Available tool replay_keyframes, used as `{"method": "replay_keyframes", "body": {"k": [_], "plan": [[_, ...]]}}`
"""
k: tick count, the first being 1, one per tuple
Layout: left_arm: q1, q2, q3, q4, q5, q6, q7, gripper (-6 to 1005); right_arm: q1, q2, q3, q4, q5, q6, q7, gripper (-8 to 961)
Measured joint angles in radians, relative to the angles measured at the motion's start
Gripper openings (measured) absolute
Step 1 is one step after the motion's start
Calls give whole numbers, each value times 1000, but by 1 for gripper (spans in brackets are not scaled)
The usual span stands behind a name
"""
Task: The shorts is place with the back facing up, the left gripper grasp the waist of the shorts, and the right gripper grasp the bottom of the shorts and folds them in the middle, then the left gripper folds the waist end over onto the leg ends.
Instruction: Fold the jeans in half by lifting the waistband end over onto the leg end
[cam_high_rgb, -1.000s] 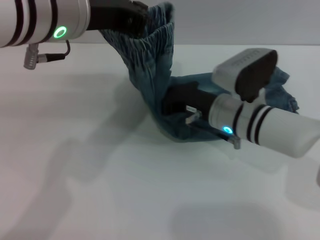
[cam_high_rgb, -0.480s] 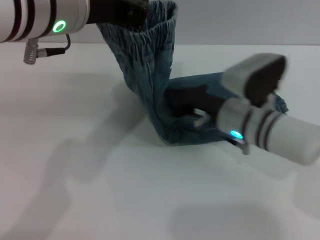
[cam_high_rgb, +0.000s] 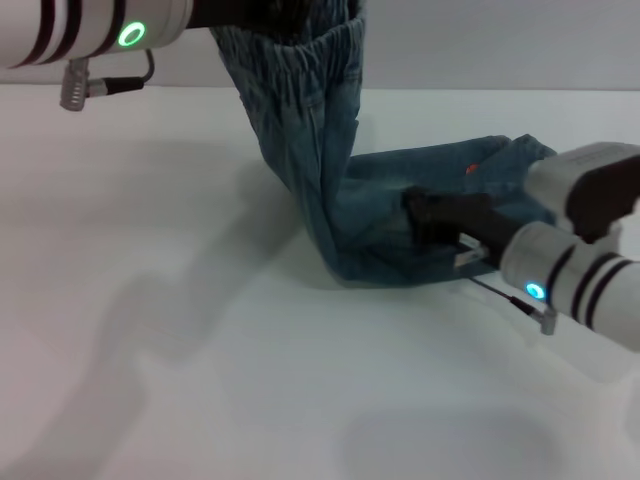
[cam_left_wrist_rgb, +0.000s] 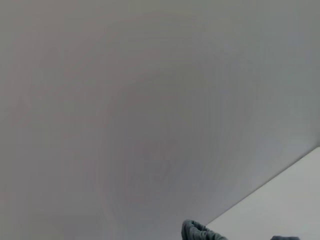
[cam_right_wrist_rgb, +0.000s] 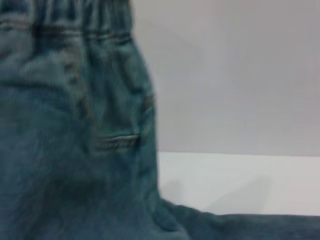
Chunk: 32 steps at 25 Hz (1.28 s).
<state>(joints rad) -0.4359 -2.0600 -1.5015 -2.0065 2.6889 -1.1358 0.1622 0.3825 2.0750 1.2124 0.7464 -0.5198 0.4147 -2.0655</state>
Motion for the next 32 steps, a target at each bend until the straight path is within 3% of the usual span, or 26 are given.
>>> {"method": "replay_keyframes", "body": {"k": [9,19,27,32], "plan": [[-13,0,-2,-2,-38,16,8,13,147,10,-94,-56,11,-10,6,35],[-22,-1,3,1,-41,30,10,18,214,10,-150,-46,64,-10,11,40],[-26,-1,3,11,-41,48,10,22,244,13,-180,-51,66,-28,12,45],[-23,0,3,21,-41,57,10,24,186,5,-136,-47,65,-54,11,48]]}}
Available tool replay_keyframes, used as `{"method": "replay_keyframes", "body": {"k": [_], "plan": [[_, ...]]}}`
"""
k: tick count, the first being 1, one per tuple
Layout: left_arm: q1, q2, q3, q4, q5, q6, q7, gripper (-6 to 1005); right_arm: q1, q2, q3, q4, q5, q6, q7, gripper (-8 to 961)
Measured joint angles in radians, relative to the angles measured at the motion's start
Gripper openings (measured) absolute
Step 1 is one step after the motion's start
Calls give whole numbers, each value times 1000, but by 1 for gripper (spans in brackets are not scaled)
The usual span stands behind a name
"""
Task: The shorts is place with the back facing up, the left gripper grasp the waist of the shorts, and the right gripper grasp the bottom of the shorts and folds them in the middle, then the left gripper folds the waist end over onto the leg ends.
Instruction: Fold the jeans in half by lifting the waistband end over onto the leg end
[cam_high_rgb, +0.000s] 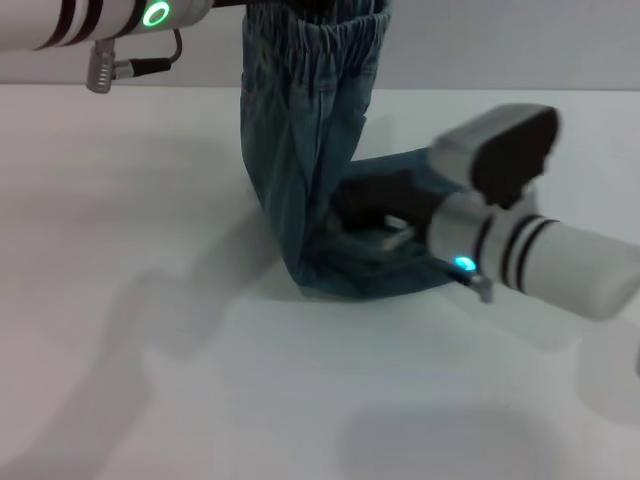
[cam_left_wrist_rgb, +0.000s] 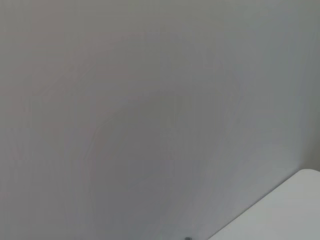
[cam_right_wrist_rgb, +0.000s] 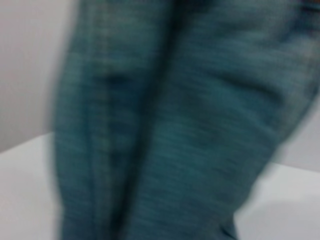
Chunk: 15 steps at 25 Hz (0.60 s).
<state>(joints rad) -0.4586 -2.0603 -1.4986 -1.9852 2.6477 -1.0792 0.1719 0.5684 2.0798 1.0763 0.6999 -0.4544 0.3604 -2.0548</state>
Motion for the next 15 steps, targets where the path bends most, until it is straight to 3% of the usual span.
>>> {"method": "replay_keyframes", "body": {"k": [8,15], "plan": [[9,-1,21,16,0,42,0,29,-190,-29,171,95,-61,4,-5,52],[34,-2,103,115,-28,203,-10,32,-391,-50,311,259,-142,6,8,56]]}}
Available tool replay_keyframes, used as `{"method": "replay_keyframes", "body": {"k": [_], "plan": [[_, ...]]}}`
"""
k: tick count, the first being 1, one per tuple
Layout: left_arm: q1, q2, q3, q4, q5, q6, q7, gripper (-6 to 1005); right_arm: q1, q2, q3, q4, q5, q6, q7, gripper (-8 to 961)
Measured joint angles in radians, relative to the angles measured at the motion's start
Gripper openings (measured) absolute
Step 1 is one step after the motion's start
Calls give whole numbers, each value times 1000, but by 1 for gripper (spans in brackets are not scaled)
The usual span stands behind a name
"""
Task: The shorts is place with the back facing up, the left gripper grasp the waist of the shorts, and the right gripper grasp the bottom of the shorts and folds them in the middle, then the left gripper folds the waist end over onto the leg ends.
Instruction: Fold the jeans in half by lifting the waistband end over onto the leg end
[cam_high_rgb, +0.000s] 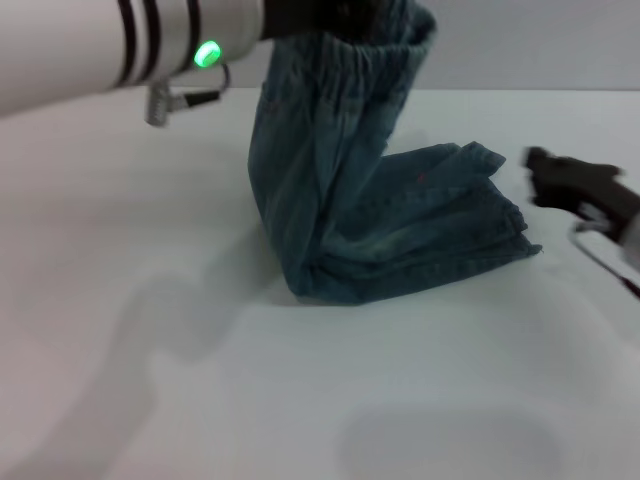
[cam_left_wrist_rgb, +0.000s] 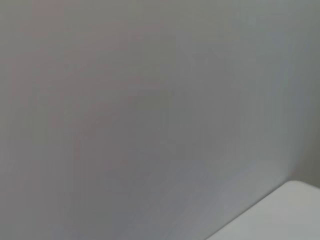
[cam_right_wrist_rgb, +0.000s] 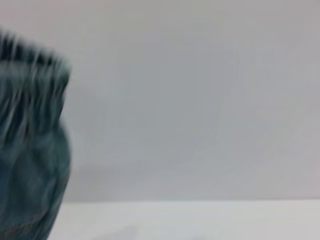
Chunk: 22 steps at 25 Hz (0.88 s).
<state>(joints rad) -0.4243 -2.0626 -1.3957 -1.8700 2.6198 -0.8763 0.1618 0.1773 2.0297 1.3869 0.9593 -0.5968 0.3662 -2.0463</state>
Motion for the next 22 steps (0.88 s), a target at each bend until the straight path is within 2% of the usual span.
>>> {"method": "replay_keyframes", "body": {"k": [3,8,9,10,12,13,17,19,20,22], "plan": [[15,0,49,73,-59,106,6,33,-96,-3,49,75,-22,0,3,58],[11,0,170,221,-89,315,9,36,-186,18,120,125,-75,17,5,61],[11,0,170,221,-89,315,9,36,-190,19,126,124,-76,25,6,61],[-4,-1,223,308,-120,422,5,37,-194,19,131,120,-77,34,9,62],[-19,-2,267,376,-164,508,7,38,-197,20,137,109,-77,48,13,63],[-19,-2,267,376,-164,508,7,38,-198,20,140,103,-78,51,14,64],[-86,-7,453,598,-215,799,-2,41,-195,19,143,82,-78,58,17,66],[-86,-7,453,598,-215,799,-2,41,-189,16,143,73,-78,61,25,67],[-139,-10,526,684,-231,917,-18,42,-187,15,143,69,-78,61,28,68],[-162,-9,553,724,-238,972,-43,222,-182,14,143,62,-78,69,32,69]]}}
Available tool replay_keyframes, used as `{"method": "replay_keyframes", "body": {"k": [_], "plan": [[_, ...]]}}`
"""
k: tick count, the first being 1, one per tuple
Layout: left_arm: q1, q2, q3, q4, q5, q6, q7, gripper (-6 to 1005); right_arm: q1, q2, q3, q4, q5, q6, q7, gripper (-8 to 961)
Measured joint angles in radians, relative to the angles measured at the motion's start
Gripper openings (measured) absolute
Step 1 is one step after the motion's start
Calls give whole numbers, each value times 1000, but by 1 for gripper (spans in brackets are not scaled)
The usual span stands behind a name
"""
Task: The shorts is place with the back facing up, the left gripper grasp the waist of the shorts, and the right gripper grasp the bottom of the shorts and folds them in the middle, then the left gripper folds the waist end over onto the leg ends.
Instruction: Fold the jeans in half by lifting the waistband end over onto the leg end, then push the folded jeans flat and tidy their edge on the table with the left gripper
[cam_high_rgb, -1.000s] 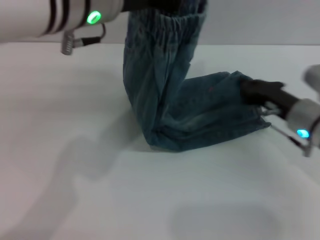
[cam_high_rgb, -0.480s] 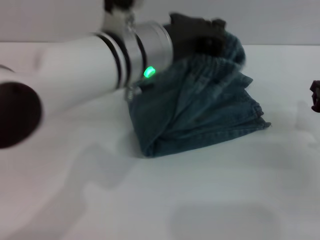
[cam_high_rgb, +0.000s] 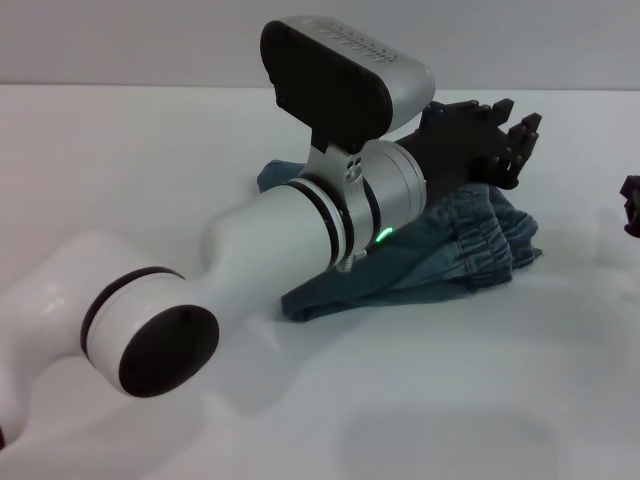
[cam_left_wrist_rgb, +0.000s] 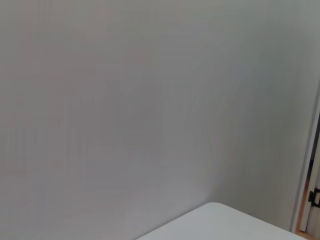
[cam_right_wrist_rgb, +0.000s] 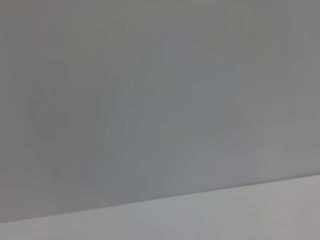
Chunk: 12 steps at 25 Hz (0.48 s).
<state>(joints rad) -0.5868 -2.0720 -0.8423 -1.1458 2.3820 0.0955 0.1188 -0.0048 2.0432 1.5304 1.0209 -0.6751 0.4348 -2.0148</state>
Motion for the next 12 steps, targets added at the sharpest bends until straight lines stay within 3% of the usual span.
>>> {"method": "replay_keyframes", "body": {"k": [4,9,12], "plan": [[25,9,-11,-23,5,-3,-7,316,-4,1,3,-20,0,53,1,71],[162,12,-70,-109,54,-31,68,433,-24,16,34,-44,-59,115,-7,74],[226,12,-74,-117,69,33,107,519,-35,28,58,-59,-83,170,-67,76]]}}
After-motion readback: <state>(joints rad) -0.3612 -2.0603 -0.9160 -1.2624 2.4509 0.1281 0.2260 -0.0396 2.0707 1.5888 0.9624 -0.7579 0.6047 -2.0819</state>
